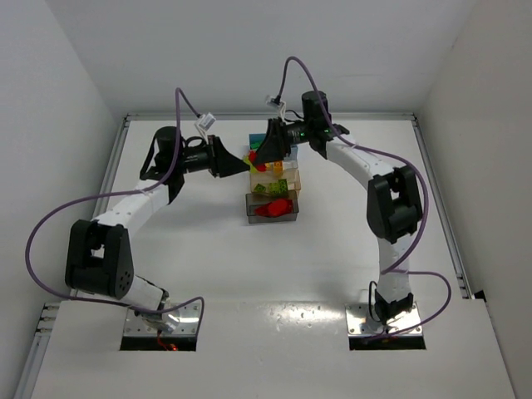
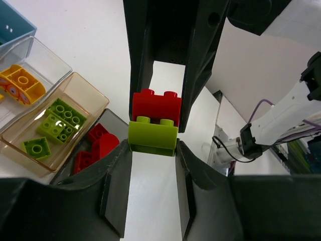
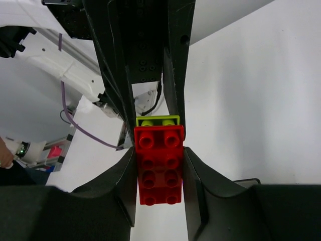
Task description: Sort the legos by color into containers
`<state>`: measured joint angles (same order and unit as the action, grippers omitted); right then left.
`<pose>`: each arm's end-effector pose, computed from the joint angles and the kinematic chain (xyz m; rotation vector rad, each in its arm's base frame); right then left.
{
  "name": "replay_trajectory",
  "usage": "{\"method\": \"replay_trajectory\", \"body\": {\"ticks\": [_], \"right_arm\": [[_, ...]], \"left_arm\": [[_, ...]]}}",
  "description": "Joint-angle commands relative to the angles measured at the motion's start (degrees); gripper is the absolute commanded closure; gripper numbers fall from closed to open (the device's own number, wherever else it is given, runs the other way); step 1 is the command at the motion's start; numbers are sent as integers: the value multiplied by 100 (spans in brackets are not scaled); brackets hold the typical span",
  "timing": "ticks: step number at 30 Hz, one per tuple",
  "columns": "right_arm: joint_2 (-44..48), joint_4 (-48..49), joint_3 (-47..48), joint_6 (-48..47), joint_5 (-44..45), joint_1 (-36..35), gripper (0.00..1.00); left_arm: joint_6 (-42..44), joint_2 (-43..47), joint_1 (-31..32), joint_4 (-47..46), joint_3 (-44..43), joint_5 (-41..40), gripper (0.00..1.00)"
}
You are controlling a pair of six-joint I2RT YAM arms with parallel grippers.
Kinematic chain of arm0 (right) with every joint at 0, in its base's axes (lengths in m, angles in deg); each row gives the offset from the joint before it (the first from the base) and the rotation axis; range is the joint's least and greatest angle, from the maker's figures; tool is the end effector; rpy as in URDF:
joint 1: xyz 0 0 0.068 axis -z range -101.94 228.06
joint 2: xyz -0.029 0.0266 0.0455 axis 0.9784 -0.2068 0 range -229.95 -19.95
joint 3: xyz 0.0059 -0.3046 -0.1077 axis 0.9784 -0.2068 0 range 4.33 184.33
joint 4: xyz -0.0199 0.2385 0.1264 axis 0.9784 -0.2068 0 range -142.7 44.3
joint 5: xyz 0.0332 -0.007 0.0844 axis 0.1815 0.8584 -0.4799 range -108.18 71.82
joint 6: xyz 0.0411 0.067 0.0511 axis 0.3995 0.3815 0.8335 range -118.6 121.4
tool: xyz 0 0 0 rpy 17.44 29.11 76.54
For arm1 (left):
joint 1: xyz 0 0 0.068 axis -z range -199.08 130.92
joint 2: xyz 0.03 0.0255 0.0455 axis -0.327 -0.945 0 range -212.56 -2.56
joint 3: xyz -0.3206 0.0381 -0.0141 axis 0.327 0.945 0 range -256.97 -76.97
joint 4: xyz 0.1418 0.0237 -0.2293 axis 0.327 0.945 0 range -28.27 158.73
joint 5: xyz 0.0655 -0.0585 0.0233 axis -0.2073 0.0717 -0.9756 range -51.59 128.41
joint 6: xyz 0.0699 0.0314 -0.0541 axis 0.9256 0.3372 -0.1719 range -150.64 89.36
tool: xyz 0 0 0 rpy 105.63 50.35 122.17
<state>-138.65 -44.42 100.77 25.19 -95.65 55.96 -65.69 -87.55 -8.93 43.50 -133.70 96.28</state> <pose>0.4475 0.2708 0.3164 -0.9616 1.8054 1.8031 0.3440 -0.1344 0.3395 0.4069 1.8458 -1.4280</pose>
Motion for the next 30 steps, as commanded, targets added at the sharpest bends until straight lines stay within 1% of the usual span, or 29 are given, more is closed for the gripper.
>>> {"method": "replay_trajectory", "body": {"ticks": [1,3,4,6,7,8,9,10,11,12,13,16,18,20,21,24,30], "right_arm": [[101,303,94,20,21,303,97],[101,67,94,-189,205,531,97],[101,-48,94,-304,258,610,97],[101,-468,94,-707,522,804,97],[162,-1219,94,-1449,636,805,97],[162,-1722,190,-1961,759,883,97],[162,-2241,260,-2488,1099,884,97],[241,-3081,261,-3442,1242,884,97],[337,-3438,261,-3869,1487,884,97],[408,-3737,174,-4239,1602,884,97],[487,-4158,69,-4817,1699,831,97],[865,-4486,-511,-5488,2034,778,97],[1067,-4549,-968,-5657,2271,778,97],[1339,-4549,-1336,-5771,2551,717,97],[1418,-4470,-1434,-5850,2622,656,97],[1656,-4355,-1725,-5903,2965,602,97],[1640,-4066,-1796,-5904,3352,488,97]], "left_arm": [[778,351,48,583,214,-152,79],[1034,457,48,803,329,-214,79],[1200,544,48,1109,329,-284,79],[1614,633,48,1366,391,-425,79],[1728,711,48,1567,391,-425,79],[1877,712,48,1639,391,-486,79],[1940,764,48,1700,391,-539,79],[1940,765,48,1753,391,-592,79],[1940,817,48,1754,391,-671,79],[1940,817,48,1754,443,-924,79],[1940,817,48,1754,443,-1074,79],[1862,581,48,1754,242,-1681,79],[1808,240,48,1806,-64,-2058,76],[1808,-25,110,1867,-337,-2244,76],[1808,-279,171,1929,-582,-2306,75],[1808,-614,223,1982,-996,-2358,75],[1756,-1001,391,1982,-1340,-2306,75]]}}
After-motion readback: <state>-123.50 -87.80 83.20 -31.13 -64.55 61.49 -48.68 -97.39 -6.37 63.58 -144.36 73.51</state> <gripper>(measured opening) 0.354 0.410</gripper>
